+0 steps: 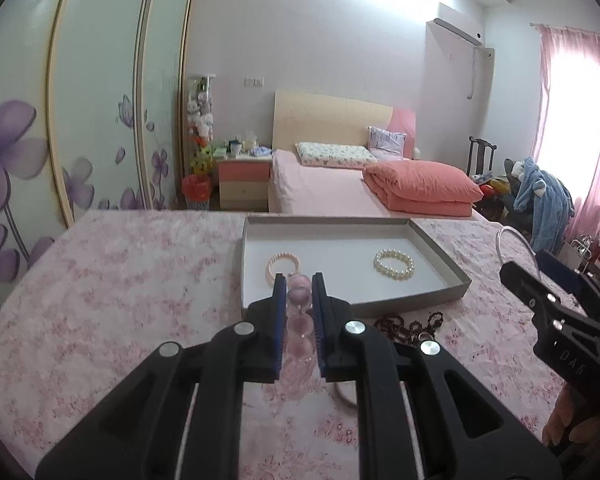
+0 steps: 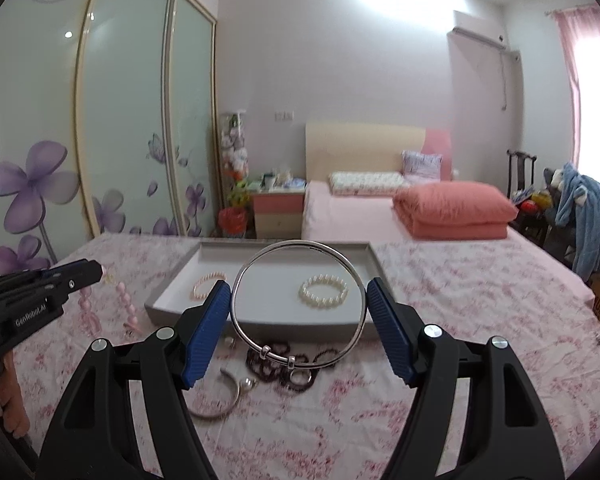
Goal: Organize jewelry
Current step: 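Lower the silver bangle and pink bead bracelet into the tray and release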
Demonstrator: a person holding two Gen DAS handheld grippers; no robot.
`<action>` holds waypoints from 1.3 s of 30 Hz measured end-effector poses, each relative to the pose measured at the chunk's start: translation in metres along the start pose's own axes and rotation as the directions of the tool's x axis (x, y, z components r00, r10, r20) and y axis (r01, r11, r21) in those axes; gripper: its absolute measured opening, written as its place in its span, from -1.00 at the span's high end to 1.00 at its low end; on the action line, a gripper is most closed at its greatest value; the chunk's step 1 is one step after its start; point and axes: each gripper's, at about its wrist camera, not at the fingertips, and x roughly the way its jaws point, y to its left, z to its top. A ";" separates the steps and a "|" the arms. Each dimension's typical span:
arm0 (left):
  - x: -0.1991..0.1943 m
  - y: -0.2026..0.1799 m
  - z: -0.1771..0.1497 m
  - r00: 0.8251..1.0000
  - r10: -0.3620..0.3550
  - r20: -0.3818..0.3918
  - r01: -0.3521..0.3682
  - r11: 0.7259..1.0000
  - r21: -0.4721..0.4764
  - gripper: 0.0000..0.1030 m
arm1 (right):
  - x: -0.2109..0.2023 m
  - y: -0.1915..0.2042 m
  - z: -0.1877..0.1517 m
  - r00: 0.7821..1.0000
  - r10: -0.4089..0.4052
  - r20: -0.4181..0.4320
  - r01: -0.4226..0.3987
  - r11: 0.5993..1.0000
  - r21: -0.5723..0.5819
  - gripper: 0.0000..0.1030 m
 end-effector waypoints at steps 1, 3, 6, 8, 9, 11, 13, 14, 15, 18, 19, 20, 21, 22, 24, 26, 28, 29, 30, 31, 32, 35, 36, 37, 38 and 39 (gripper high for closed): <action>-0.001 -0.003 0.001 1.000 0.004 0.007 -0.004 1.000 0.007 0.74 | -0.001 0.000 0.002 1.000 -0.006 0.013 0.006 1.000 -0.002 -0.36; -0.002 -0.007 0.005 1.000 0.011 0.020 -0.012 1.000 0.020 0.74 | -0.002 0.000 0.005 0.999 -0.020 0.036 0.020 1.000 -0.006 -0.36; -0.002 -0.014 0.010 0.999 0.020 0.032 -0.021 0.999 0.034 0.74 | -0.001 -0.001 0.010 0.997 -0.041 0.066 0.042 0.999 -0.010 -0.36; -0.001 -0.017 0.015 0.999 0.030 0.045 -0.032 0.998 0.047 0.74 | 0.001 -0.002 0.012 0.995 -0.056 0.082 0.057 0.998 -0.011 -0.36; 0.000 -0.019 0.016 0.998 0.034 0.050 -0.036 0.998 0.053 0.74 | 0.002 -0.002 0.013 0.994 -0.061 0.088 0.062 0.998 -0.010 -0.36; 0.003 -0.022 0.019 0.997 0.042 0.057 -0.046 0.997 0.062 0.74 | 0.005 -0.004 0.015 0.992 -0.076 0.101 0.077 0.997 -0.009 -0.36; 0.005 -0.024 0.022 0.997 0.045 0.060 -0.049 0.997 0.066 0.74 | 0.007 -0.006 0.015 0.990 -0.085 0.110 0.086 0.996 -0.007 -0.36; 0.007 -0.026 0.024 0.997 0.048 0.063 -0.052 0.996 0.068 0.74 | 0.008 -0.006 0.016 0.990 -0.087 0.113 0.088 0.996 -0.007 -0.36; 0.009 -0.025 0.025 0.997 0.049 0.065 -0.053 0.996 0.068 0.74 | 0.010 -0.008 0.017 0.988 -0.093 0.120 0.094 0.996 -0.005 -0.36; 0.015 -0.025 0.030 0.996 0.053 0.070 -0.058 0.996 0.067 0.74 | 0.012 -0.007 0.018 0.986 -0.101 0.132 0.103 0.995 -0.006 -0.36; 0.017 -0.025 0.033 0.996 0.054 0.071 -0.059 0.996 0.068 0.74 | 0.014 -0.007 0.019 0.986 -0.103 0.135 0.105 0.995 -0.006 -0.36; 0.019 -0.026 0.034 0.996 0.055 0.071 -0.060 0.996 0.069 0.74 | 0.014 -0.007 0.019 0.985 -0.104 0.137 0.106 0.994 -0.007 -0.36; 0.022 -0.026 0.036 0.996 0.056 0.072 -0.061 0.996 0.071 0.74 | 0.015 -0.007 0.019 0.985 -0.104 0.140 0.106 0.994 -0.008 -0.36; 0.024 -0.027 0.037 0.996 0.057 0.072 -0.062 0.995 0.072 0.74 | 0.017 -0.007 0.019 0.984 -0.105 0.142 0.107 0.994 -0.009 -0.36; 0.028 -0.030 0.039 0.996 0.056 0.068 -0.061 0.996 0.072 0.74 | 0.021 -0.007 0.021 0.983 -0.107 0.146 0.110 0.994 -0.012 -0.36; 0.035 -0.030 0.042 0.997 0.056 0.061 -0.060 0.996 0.069 0.74 | 0.026 -0.007 0.021 0.983 -0.110 0.149 0.113 0.994 -0.012 -0.36; 0.041 -0.029 0.045 0.997 0.056 0.057 -0.059 0.996 0.066 0.74 | 0.027 -0.007 0.021 0.982 -0.111 0.150 0.114 0.993 -0.011 -0.36; 0.043 -0.029 0.045 0.997 0.057 0.056 -0.061 0.996 0.066 0.74 | 0.031 -0.008 0.021 0.982 -0.114 0.150 0.117 0.993 -0.010 -0.36; 0.048 -0.029 0.046 0.997 0.061 0.054 -0.064 0.996 0.068 0.74 | 0.032 -0.009 0.021 0.982 -0.116 0.149 0.119 0.993 -0.009 -0.36; 0.052 -0.028 0.047 0.997 0.063 0.051 -0.067 0.995 0.069 0.74 | 0.036 -0.010 0.021 0.982 -0.118 0.147 0.120 0.993 -0.006 -0.36; 0.056 -0.029 0.048 0.997 0.066 0.050 -0.069 0.995 0.069 0.74 | 0.039 -0.011 0.021 0.982 -0.120 0.146 0.122 0.992 -0.004 -0.36; 0.066 -0.029 0.049 0.997 0.068 0.043 -0.071 0.995 0.070 0.74 | 0.049 -0.011 0.021 0.982 -0.125 0.140 0.127 0.992 -0.005 -0.36; 0.071 -0.030 0.050 0.997 0.067 0.039 -0.070 0.995 0.069 0.74 | 0.054 -0.012 0.021 0.983 -0.126 0.135 0.128 0.992 -0.008 -0.36; 0.075 -0.030 0.050 0.997 0.066 0.035 -0.068 0.995 0.069 0.74 | 0.057 -0.012 0.020 0.983 -0.126 0.133 0.129 0.992 -0.010 -0.36; 0.080 -0.030 0.051 0.997 0.064 0.030 -0.066 0.996 0.068 0.74 | 0.062 -0.012 0.020 0.984 -0.127 0.125 0.129 0.992 -0.013 -0.36; 0.084 -0.030 0.051 0.998 0.061 0.027 -0.063 0.996 0.068 0.74 | 0.067 -0.013 0.019 0.985 -0.126 0.119 0.128 0.992 -0.014 -0.36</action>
